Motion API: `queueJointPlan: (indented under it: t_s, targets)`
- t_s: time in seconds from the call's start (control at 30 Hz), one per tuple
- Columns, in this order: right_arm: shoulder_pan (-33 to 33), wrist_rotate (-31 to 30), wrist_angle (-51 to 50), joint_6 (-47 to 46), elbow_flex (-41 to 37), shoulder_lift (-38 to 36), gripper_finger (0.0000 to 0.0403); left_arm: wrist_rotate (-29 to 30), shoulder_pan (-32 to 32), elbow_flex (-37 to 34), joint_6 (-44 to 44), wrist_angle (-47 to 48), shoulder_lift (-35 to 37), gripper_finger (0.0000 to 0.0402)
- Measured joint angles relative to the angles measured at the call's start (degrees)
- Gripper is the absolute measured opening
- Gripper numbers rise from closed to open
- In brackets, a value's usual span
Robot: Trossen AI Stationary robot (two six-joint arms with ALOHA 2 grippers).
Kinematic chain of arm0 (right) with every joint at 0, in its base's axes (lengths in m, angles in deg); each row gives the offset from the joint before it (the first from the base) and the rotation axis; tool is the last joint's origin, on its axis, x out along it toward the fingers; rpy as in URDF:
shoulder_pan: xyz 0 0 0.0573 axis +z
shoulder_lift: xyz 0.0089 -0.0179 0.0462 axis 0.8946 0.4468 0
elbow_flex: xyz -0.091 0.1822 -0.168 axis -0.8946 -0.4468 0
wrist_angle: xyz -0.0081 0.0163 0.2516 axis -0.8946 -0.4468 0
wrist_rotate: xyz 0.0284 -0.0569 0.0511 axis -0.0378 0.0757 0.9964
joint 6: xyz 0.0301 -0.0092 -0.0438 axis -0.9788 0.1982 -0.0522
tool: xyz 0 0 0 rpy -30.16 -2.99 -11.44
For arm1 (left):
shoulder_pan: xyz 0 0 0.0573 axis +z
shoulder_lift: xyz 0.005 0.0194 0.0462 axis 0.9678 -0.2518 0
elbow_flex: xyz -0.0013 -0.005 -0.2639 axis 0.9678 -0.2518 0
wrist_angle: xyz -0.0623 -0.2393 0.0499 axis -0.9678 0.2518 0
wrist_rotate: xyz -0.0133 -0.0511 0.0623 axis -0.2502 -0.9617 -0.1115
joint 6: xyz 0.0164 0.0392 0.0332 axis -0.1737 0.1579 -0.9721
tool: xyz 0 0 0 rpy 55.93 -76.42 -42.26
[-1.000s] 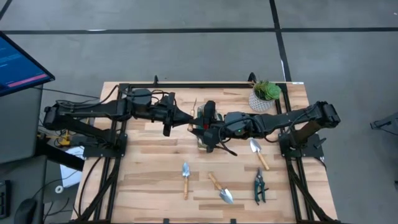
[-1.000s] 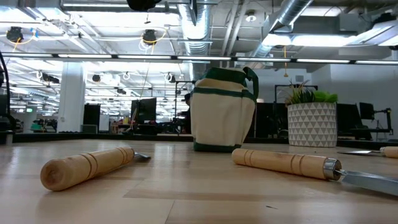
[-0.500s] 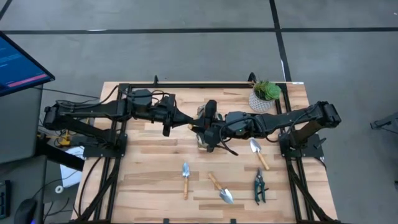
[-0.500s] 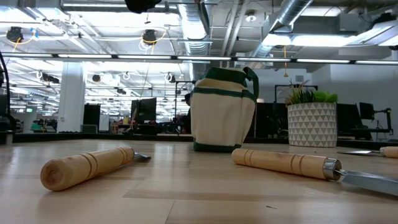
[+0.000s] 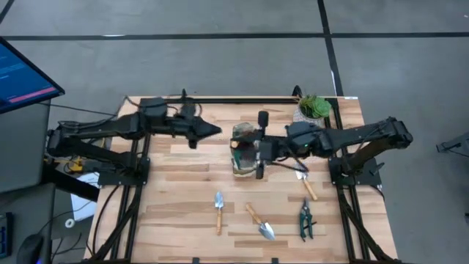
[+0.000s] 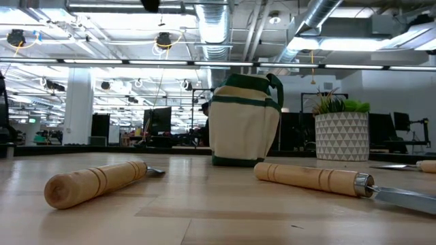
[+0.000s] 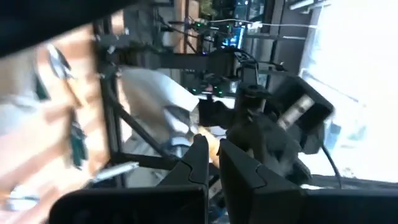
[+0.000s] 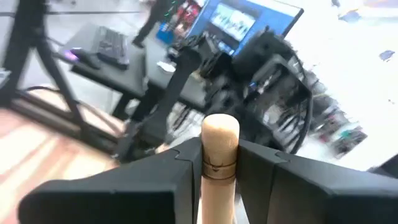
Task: Pick & Place Garden tools in Gardening bag
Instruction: Put the brown trowel into the gardening bag
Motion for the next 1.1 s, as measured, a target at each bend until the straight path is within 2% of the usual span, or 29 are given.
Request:
queueJointPlan:
  t_s: [0.2, 0.37, 0.5, 0.67, 0.87, 1.03, 1.1]
  targets:
    - [-3.64, 9.87, 0.44, -9.5, 0.04, -0.94, 0.0062, -0.42, 3.15, -0.14, -12.85, 1.16, 6.68, 0.0004]
    - [-6.96, 15.26, 1.17, -14.85, -0.07, 4.45, 0.0062, 1.88, 3.38, -0.15, -21.37, 1.03, 12.48, 0.0004]
    - [-9.31, 21.61, 6.24, -17.13, 0.0, 8.95, 0.0062, 3.1, 3.38, -0.21, -26.57, 1.5, 16.5, 0.0004]
    - [-13.84, 30.74, 8.89, -23.5, -0.03, 13.2, 0.0062, 3.62, 3.37, -0.18, -31.89, 1.25, 20.12, 0.0004]
    - [-19.29, 37.34, 9.83, -24.89, -0.03, 14.9, 0.0062, 3.62, 3.37, -0.19, -38.16, 1.21, 22.56, 0.0004]
    - [-24.08, 46.46, 13.49, -27.64, -0.09, 16.46, 0.0062, 3.62, 3.37, -0.19, -40.15, 1.27, 22.83, 0.0004]
    - [-25.46, 48.26, 14.44, -28.06, 0.06, 17.27, 0.0062, 3.62, 3.37, -0.21, -40.21, 1.28, 22.77, 0.0004]
